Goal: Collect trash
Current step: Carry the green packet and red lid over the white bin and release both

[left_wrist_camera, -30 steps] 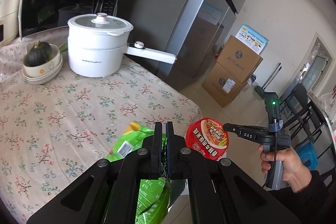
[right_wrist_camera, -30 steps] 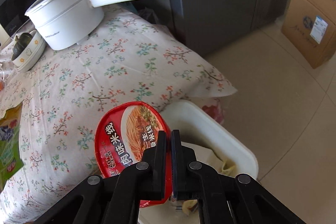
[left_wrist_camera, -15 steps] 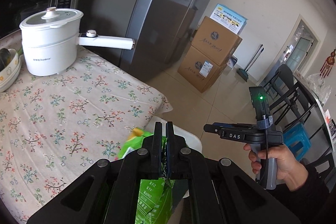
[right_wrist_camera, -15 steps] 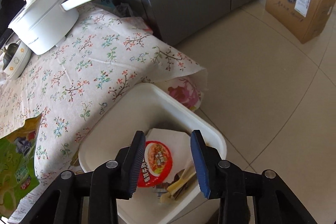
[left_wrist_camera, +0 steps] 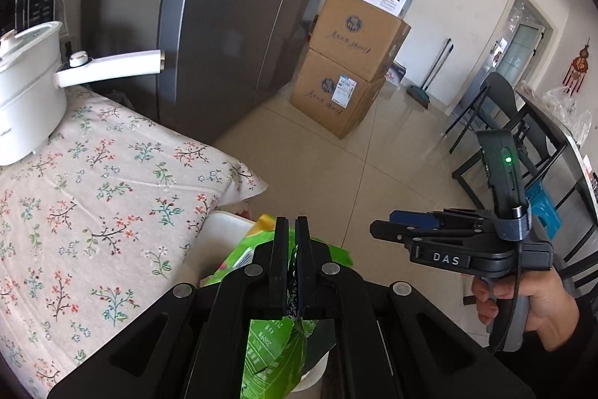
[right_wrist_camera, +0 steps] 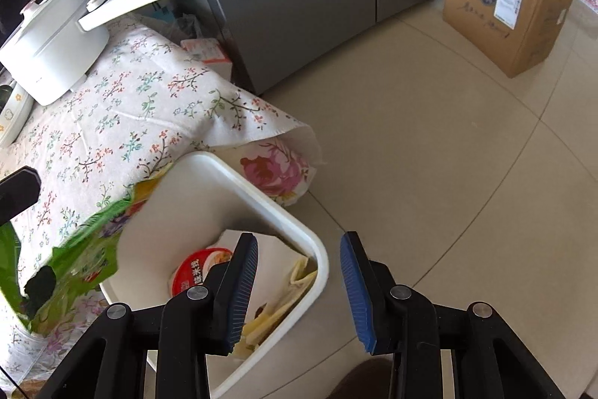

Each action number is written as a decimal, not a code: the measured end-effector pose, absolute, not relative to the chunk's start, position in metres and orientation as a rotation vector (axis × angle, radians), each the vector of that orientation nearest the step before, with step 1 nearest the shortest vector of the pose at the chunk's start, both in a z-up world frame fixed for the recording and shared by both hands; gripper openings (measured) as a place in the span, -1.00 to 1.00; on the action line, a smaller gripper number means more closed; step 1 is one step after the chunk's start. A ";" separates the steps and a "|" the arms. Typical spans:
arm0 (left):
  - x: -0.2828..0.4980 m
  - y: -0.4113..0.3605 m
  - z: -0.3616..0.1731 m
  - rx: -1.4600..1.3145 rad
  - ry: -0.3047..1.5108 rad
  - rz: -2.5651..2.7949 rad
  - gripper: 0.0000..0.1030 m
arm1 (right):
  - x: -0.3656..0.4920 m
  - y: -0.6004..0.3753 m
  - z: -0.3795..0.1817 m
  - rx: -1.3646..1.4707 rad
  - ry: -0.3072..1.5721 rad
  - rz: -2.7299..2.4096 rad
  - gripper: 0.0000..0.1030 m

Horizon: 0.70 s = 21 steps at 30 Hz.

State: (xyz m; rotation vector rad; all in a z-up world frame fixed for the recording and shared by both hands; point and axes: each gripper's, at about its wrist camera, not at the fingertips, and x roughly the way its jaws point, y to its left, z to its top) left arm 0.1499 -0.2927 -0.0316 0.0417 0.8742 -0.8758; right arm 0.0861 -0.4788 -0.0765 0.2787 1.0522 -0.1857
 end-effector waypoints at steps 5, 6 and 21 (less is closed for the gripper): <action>0.160 -0.315 -0.051 0.066 0.896 -0.866 -0.93 | 0.085 -0.485 -0.077 0.274 1.055 -0.187 -0.20; 0.162 -0.317 -0.054 0.071 0.903 -0.862 -0.85 | 0.085 -0.485 -0.077 0.269 1.056 -0.188 -0.18; 0.169 -0.252 -0.069 0.162 0.985 -0.632 0.80 | 0.088 -0.458 -0.071 0.220 1.053 -0.153 0.31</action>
